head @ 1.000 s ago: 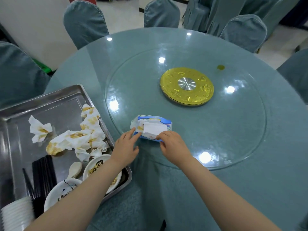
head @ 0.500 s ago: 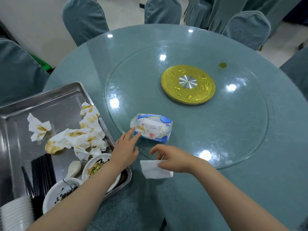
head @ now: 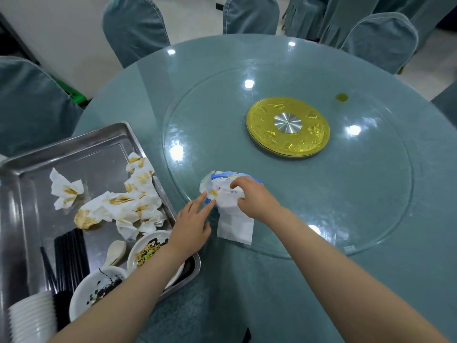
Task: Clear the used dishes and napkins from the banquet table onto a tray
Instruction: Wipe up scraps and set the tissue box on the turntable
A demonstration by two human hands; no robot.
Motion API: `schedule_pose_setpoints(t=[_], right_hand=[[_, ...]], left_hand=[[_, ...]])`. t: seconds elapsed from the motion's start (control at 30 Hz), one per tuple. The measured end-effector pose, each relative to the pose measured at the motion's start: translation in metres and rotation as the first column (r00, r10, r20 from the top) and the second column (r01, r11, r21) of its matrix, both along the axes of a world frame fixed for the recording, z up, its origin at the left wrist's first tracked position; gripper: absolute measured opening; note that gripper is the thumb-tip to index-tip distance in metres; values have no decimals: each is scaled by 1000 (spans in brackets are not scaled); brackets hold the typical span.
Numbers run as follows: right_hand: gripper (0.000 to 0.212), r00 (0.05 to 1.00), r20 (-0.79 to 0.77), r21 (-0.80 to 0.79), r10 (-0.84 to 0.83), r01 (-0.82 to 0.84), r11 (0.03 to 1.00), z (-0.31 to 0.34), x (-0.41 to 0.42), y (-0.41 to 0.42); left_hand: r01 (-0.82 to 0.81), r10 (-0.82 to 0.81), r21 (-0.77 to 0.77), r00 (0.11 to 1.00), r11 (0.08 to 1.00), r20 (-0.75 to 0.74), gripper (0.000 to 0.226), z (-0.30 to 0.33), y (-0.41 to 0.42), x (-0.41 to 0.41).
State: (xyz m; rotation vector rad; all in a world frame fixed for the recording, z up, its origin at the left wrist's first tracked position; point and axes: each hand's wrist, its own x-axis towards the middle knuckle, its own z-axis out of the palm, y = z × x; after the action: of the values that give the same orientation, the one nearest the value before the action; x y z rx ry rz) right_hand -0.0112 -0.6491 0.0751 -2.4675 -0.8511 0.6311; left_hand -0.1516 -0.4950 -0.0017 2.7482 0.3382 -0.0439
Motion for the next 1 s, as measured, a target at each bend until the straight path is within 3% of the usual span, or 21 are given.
schedule_pose_setpoints(t=[0.27, 0.47, 0.67, 0.8, 0.9, 1.0], right_hand=[[52, 992, -127, -177, 11, -33, 984, -5, 16, 10], [38, 998, -37, -241, 52, -59, 969, -13, 14, 16], [38, 992, 57, -247, 111, -94, 964, -14, 9, 13], [46, 991, 128, -59, 40, -33, 998, -4, 6, 2], [37, 976, 179, 194, -125, 89, 977, 13, 2, -9], [28, 951, 186, 330, -246, 176, 928, 25, 0, -24]], left_hand=[[-7, 7, -18, 1000, 1000, -3, 62, -3, -2, 1], [5, -5, 10, 1000, 1000, -29, 63, -7, 0, -2], [-7, 7, -8, 999, 1000, -38, 64, -7, -1, 1], [-9, 8, -13, 1000, 1000, -22, 67, -3, -3, 0], [-30, 31, -2, 999, 1000, 30, 71, 0, -9, -1], [-20, 19, 3, 992, 1000, 121, 69, 3, -21, -3]])
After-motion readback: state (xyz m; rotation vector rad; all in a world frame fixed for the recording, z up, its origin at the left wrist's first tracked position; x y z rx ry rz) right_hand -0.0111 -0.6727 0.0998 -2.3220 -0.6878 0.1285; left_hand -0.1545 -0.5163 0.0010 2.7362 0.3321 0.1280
